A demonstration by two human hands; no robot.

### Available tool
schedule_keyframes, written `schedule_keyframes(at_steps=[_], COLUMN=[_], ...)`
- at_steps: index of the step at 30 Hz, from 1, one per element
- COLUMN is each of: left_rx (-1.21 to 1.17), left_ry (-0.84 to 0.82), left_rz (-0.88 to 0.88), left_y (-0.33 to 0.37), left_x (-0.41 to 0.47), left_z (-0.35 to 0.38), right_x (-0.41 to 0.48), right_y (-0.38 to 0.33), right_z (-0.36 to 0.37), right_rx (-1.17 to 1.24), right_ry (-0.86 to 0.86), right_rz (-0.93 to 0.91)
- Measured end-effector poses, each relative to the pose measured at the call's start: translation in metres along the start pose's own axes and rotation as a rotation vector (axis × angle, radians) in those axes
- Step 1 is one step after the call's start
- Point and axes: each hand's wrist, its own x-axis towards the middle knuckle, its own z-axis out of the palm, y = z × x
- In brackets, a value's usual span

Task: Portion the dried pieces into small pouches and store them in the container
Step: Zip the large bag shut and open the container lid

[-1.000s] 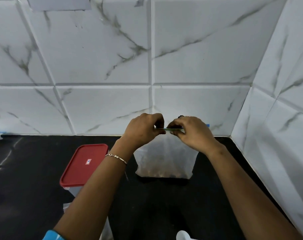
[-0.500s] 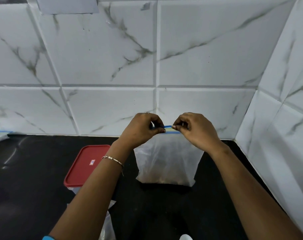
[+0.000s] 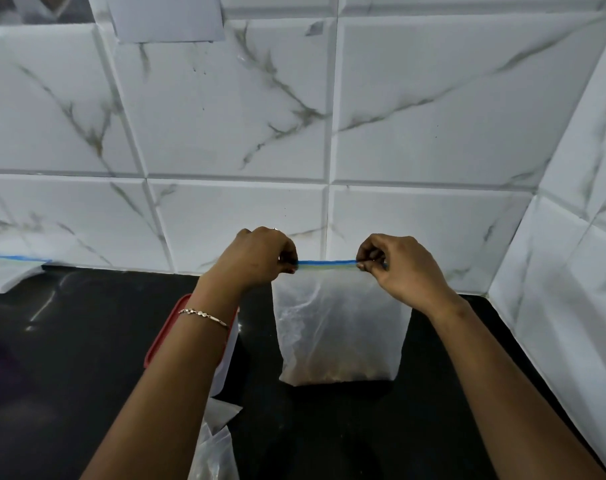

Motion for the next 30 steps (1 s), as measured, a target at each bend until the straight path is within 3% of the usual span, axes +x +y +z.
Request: schedule_keyframes(at_steps=[6,13,18,24,27,30], left_rx=[-0.163,-0.062,0.050,-0.316,-0.508,-0.665], left_ry=[0.103,0.196,0.151,0.087,0.110,0.105], left_rz=[0.006,0.034,-0.036,-0.127,-0.142,-0.165], left_y=[0.000,-0.001,-0.014,-0.022,-0.019,-0.014], left_x=[-0.006,-0.010,-0.015,-0.019,-0.025,-0.030], left_z=[0.005,0.005,0.001,0.003,0.001,0.001], right_x=[0.004,0.005,0.006,0.014,0.017,0.026], right_y=[-0.010,-0.023,-0.023,-0.021,-0.027,-0.041], right_z=[-0.003,0.004,0.005,0.011,0.011,0.019], right_rx=[0.137,0.128,0.108,-0.049,0.072,0.171], right_ry=[-0.213,-0.063,-0.079,-0.250,-0.314,-0.238], right_rz=[0.031,0.010,0.029,-0.044,-0.128,-0.165])
